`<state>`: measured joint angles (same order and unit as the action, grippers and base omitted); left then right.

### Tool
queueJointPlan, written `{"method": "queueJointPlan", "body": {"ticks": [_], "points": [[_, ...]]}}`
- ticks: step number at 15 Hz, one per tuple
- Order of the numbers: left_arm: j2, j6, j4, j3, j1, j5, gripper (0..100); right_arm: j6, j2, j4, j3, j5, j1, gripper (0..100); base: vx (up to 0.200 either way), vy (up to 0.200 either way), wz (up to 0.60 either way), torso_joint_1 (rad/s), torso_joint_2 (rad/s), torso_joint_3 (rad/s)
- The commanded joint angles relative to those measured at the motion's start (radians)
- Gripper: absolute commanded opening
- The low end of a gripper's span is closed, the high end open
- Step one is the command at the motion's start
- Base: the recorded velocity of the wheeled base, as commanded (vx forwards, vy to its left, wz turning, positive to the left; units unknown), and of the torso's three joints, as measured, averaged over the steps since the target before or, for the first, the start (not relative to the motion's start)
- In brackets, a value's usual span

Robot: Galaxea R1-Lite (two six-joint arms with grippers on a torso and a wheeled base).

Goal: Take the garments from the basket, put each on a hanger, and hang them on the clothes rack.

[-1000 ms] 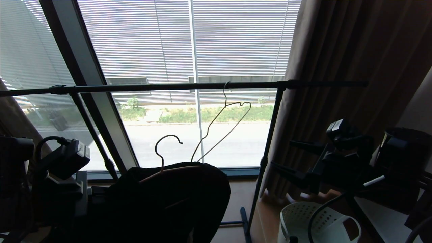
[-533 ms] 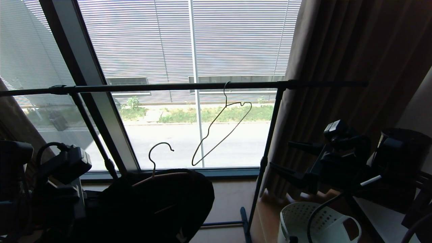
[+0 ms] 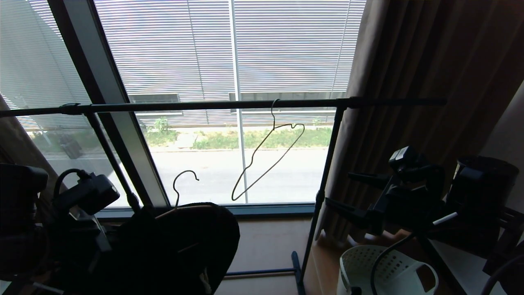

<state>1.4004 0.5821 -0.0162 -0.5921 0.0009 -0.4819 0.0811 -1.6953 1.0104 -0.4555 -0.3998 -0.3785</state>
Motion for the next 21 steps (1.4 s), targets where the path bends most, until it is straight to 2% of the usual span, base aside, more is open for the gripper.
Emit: {"method": "queueJointPlan", "body": {"ticks": [1, 2, 3, 6, 8, 9, 12, 17, 21], "points": [[0.048, -0.09, -0.021, -0.067, -0.001, 0.028, 0, 0.0, -0.001, 0.0, 0.0, 0.002, 0.0, 100, 0.0, 0.0, 0.0, 0.0, 0.0, 0.0], [0.055, -0.139, -0.036, -0.086, -0.004, 0.036, 0, 0.0, -0.001, 0.0, 0.0, 0.004, 0.0, 100, 0.0, 0.0, 0.0, 0.0, 0.0, 0.0], [0.074, -0.22, -0.077, -0.112, -0.013, 0.037, 0, 0.0, -0.003, 0.0, 0.001, 0.004, 0.001, 100, 0.0, 0.0, 0.0, 0.0, 0.0, 0.0], [0.138, -0.311, -0.246, -0.126, -0.068, 0.042, 0, -0.001, -0.001, 0.0, 0.001, 0.004, 0.001, 100, 0.0, 0.0, 0.0, 0.0, 0.0, 0.0], [0.175, -0.317, -0.295, -0.143, -0.081, 0.069, 0, -0.001, 0.0, 0.0, 0.003, 0.004, 0.001, 100, 0.0, 0.0, 0.0, 0.0, 0.0, 0.0], [0.236, -0.352, -0.349, -0.176, -0.099, 0.091, 0, -0.001, 0.0, 0.0, 0.003, 0.006, 0.001, 100, 0.0, 0.0, 0.0, 0.0, 0.0, 0.0], [0.298, -0.415, -0.406, -0.244, -0.105, 0.103, 0, 0.0, -0.003, 0.0, 0.001, 0.006, 0.001, 100, 0.0, 0.0, 0.0, 0.0, 0.0, 0.0], [0.319, -0.478, -0.512, -0.248, -0.13, 0.103, 0, 0.0, -0.001, 0.0, 0.003, 0.006, 0.001, 100, 0.0, 0.0, 0.0, 0.0, 0.0, 0.0], [0.316, -0.489, -0.519, -0.253, -0.133, 0.105, 0, 0.0, 0.002, 0.0, 0.003, 0.006, 0.003, 100, 0.0, 0.0, 0.0, 0.0, 0.0, 0.0]]}}
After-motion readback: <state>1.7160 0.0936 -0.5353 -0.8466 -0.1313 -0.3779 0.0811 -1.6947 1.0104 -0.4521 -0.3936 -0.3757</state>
